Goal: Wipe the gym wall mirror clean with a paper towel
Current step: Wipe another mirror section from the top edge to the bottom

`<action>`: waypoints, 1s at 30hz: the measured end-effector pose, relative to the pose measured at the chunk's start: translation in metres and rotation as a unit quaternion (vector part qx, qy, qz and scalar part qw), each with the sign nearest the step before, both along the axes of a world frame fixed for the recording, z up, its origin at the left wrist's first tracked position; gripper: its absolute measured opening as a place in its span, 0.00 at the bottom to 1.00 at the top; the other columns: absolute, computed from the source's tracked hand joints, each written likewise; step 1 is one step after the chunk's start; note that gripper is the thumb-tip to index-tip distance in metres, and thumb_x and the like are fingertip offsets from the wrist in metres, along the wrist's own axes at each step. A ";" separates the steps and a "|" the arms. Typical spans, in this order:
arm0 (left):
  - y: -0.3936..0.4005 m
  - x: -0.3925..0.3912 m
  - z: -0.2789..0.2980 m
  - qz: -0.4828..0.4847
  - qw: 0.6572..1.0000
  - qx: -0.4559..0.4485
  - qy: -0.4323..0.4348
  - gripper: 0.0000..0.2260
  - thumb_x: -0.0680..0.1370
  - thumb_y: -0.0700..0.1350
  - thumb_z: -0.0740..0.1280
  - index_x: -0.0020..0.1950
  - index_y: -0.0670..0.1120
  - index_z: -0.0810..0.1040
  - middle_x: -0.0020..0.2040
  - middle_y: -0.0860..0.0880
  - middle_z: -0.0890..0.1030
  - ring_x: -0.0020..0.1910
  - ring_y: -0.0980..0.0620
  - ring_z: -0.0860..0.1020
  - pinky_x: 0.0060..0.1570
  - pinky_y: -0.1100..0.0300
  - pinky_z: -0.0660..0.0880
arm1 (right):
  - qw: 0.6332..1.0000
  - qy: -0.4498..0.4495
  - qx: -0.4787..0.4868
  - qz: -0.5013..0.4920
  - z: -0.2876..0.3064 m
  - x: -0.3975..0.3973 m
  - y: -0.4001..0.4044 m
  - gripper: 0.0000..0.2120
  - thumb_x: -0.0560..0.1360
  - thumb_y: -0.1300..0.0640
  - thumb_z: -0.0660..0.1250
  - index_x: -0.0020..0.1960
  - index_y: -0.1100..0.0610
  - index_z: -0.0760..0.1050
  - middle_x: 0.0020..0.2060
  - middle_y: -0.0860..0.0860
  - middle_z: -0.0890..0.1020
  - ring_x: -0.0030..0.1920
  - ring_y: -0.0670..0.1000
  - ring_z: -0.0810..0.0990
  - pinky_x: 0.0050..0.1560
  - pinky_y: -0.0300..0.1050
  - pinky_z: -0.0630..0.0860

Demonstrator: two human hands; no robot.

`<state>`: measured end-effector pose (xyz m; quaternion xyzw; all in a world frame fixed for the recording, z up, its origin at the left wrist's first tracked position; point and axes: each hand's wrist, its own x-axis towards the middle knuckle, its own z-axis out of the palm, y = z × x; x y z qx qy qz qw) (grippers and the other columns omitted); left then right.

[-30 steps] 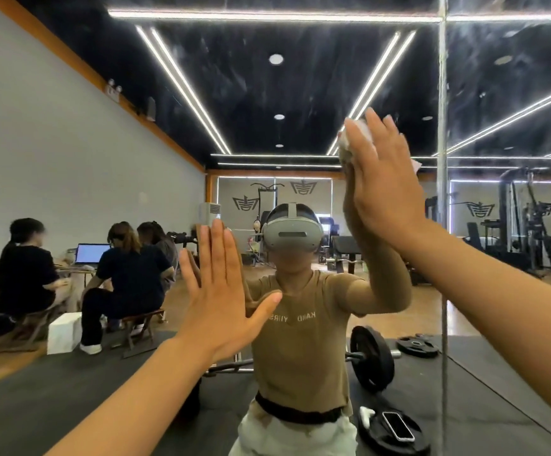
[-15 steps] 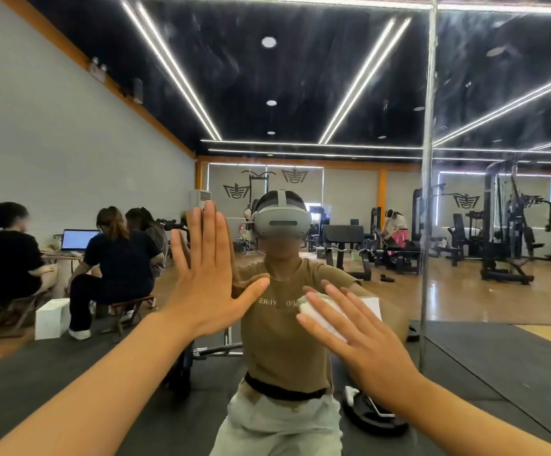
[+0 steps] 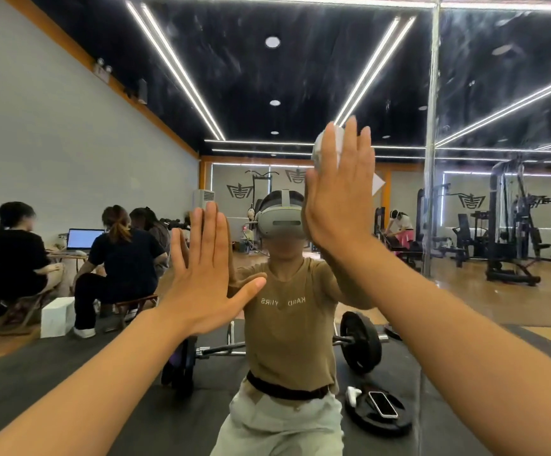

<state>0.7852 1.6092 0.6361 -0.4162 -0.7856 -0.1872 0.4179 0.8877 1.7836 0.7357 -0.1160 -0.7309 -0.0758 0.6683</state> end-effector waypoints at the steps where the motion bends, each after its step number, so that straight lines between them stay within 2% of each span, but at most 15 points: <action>1: 0.000 0.001 0.000 -0.001 1.000 0.002 -0.008 0.49 0.73 0.76 0.40 0.74 0.42 0.22 0.74 0.47 0.20 0.74 0.47 0.23 0.70 0.47 0.22 | 1.000 -0.002 0.017 0.000 -0.017 -0.002 0.001 0.27 0.84 0.52 0.54 0.81 0.58 0.52 0.80 0.61 0.52 0.80 0.63 0.47 0.79 0.62 0.50; 4: 0.002 0.008 0.002 -0.003 1.000 0.003 -0.030 0.49 0.71 0.76 0.39 0.73 0.42 0.21 0.72 0.47 0.18 0.73 0.48 0.21 0.68 0.49 0.20 | 0.999 -0.042 0.031 -0.004 -0.081 0.003 0.008 0.29 0.84 0.51 0.54 0.81 0.59 0.48 0.80 0.61 0.50 0.80 0.61 0.45 0.78 0.61 0.53; 8: 0.004 0.010 0.003 0.004 0.999 0.020 -0.047 0.47 0.73 0.74 0.39 0.72 0.43 0.20 0.71 0.49 0.17 0.72 0.50 0.19 0.69 0.49 0.22 | 0.997 -0.074 0.033 -0.014 -0.158 0.020 0.014 0.32 0.82 0.49 0.58 0.81 0.59 0.50 0.80 0.61 0.51 0.80 0.62 0.47 0.77 0.62 0.55; 12: 0.015 0.025 -0.001 0.000 0.995 0.060 -0.080 0.43 0.74 0.72 0.37 0.74 0.44 0.22 0.72 0.50 0.17 0.71 0.52 0.19 0.69 0.54 0.22 | 0.993 -0.103 0.059 -0.024 -0.193 0.032 0.020 0.30 0.82 0.49 0.56 0.80 0.61 0.54 0.79 0.62 0.54 0.80 0.64 0.51 0.77 0.59 0.54; 17: 0.029 0.032 -0.011 -0.005 0.992 0.097 -0.081 0.42 0.77 0.68 0.40 0.76 0.41 0.26 0.74 0.47 0.20 0.73 0.52 0.21 0.71 0.53 0.23 | 0.988 -0.106 0.101 -0.055 -0.151 0.034 0.032 0.28 0.83 0.51 0.53 0.79 0.63 0.57 0.79 0.63 0.55 0.79 0.63 0.52 0.78 0.59 0.51; 20: 0.039 0.034 -0.011 -0.010 0.988 0.142 -0.060 0.41 0.79 0.67 0.41 0.78 0.40 0.29 0.77 0.46 0.25 0.75 0.53 0.25 0.73 0.52 0.26 | 0.988 -0.086 0.119 -0.058 -0.081 0.022 0.033 0.28 0.84 0.48 0.50 0.80 0.60 0.52 0.79 0.62 0.56 0.79 0.63 0.53 0.79 0.59 0.49; 22: 0.045 0.035 -0.010 -0.027 0.983 0.175 -0.042 0.40 0.79 0.66 0.42 0.80 0.41 0.33 0.79 0.46 0.29 0.77 0.53 0.28 0.74 0.53 0.26 | 0.990 -0.057 0.112 -0.057 -0.026 0.017 0.029 0.28 0.84 0.45 0.46 0.79 0.58 0.53 0.79 0.61 0.57 0.79 0.63 0.53 0.79 0.60 0.51; 24: 0.051 0.036 -0.007 -0.048 0.979 0.197 -0.018 0.38 0.80 0.64 0.44 0.81 0.43 0.37 0.81 0.47 0.35 0.79 0.54 0.32 0.74 0.54 0.27 | 0.993 -0.055 0.086 -0.058 0.013 0.017 0.025 0.29 0.84 0.45 0.46 0.81 0.57 0.53 0.80 0.60 0.54 0.80 0.63 0.51 0.79 0.59 0.48; 27: 0.063 0.038 -0.004 -0.067 0.974 0.214 -0.008 0.36 0.82 0.61 0.49 0.82 0.43 0.40 0.82 0.47 0.39 0.79 0.56 0.35 0.75 0.55 0.29 | 0.994 -0.039 0.089 -0.052 0.020 0.016 0.028 0.27 0.84 0.47 0.50 0.81 0.56 0.54 0.80 0.59 0.54 0.80 0.63 0.50 0.79 0.58 0.46; 30: 0.078 0.042 -0.007 -0.074 0.972 0.222 0.008 0.35 0.83 0.57 0.52 0.82 0.43 0.40 0.82 0.46 0.40 0.80 0.53 0.38 0.76 0.55 0.30 | 0.989 -0.014 0.140 -0.044 -0.026 0.021 0.041 0.26 0.84 0.54 0.57 0.79 0.57 0.56 0.79 0.60 0.58 0.79 0.64 0.53 0.79 0.59 0.49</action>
